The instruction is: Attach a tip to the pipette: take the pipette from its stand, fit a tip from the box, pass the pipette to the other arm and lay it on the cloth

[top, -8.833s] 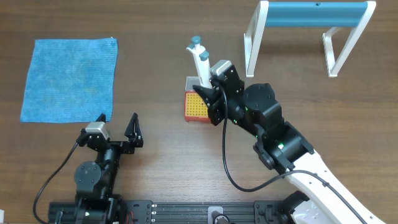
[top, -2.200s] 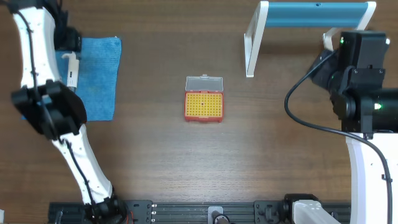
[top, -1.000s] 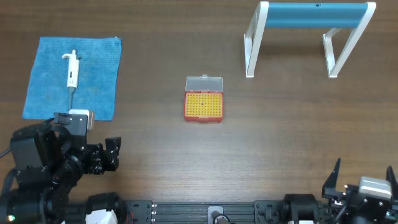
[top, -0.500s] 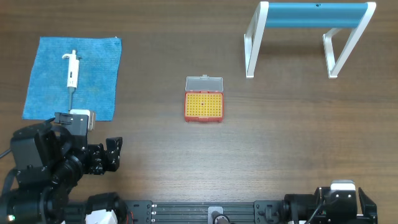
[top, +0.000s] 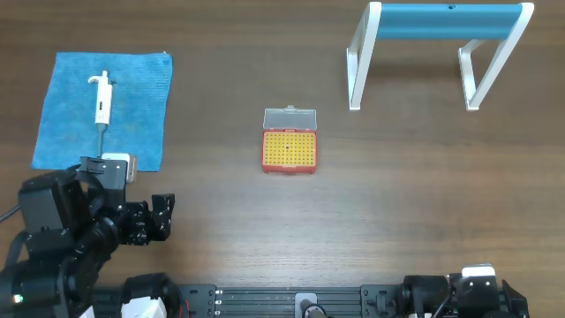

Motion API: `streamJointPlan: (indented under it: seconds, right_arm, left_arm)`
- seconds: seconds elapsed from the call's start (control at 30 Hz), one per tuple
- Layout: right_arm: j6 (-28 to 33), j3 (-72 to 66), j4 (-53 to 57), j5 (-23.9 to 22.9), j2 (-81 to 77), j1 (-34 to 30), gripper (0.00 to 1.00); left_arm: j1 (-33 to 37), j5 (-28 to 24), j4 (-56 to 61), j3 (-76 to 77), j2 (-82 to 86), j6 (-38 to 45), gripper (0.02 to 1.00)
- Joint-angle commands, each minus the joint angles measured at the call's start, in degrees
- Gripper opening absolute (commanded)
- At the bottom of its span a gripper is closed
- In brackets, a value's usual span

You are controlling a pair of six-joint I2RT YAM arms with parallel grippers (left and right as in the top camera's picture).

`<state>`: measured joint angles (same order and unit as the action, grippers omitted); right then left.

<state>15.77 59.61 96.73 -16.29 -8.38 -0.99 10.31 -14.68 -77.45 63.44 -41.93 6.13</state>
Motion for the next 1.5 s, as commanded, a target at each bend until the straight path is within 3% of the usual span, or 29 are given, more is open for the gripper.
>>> streamJointPlan:
  seconds: [0.03, 0.23, 0.5, 0.63, 0.87, 1.0, 1.13, 1.5]
  right_arm:
    - [-0.2, 0.0, 0.0, 0.5, 0.3, 0.4, 0.851]
    - [-0.2, 0.0, 0.0, 0.5, 0.3, 0.4, 0.851]
    - [-0.2, 0.0, 0.0, 0.5, 0.3, 0.4, 0.849]
    - [-0.2, 0.0, 0.0, 0.5, 0.3, 0.4, 0.849]
    - [-0.2, 0.0, 0.0, 0.5, 0.3, 0.4, 0.849]
    - [-0.2, 0.0, 0.0, 0.5, 0.3, 0.4, 0.851]
    - [-0.2, 0.0, 0.0, 0.5, 0.3, 0.4, 0.851]
    - [-0.2, 0.0, 0.0, 0.5, 0.3, 0.4, 0.851]
  left_arm:
    - [0.2, -1.0, 0.3, -0.6, -0.2, -0.3, 0.950]
    - [0.2, -1.0, 0.3, -0.6, -0.2, -0.3, 0.950]
    - [-7.1, 0.8, 5.3, -0.8, 9.1, 2.5, 0.950]
    - [-7.3, 4.2, 27.2, -9.0, 19.5, 2.5, 0.950]
    - [-6.9, 5.9, 82.3, -44.7, 30.3, -0.4, 0.952]
    - [-6.9, 6.7, 100.4, -56.8, 31.5, -0.4, 0.950]
    - [-6.9, 7.8, 97.5, -61.4, 35.2, -0.3, 0.950]
    - [-7.0, 8.1, 73.0, -61.7, 41.7, -0.1, 0.950]
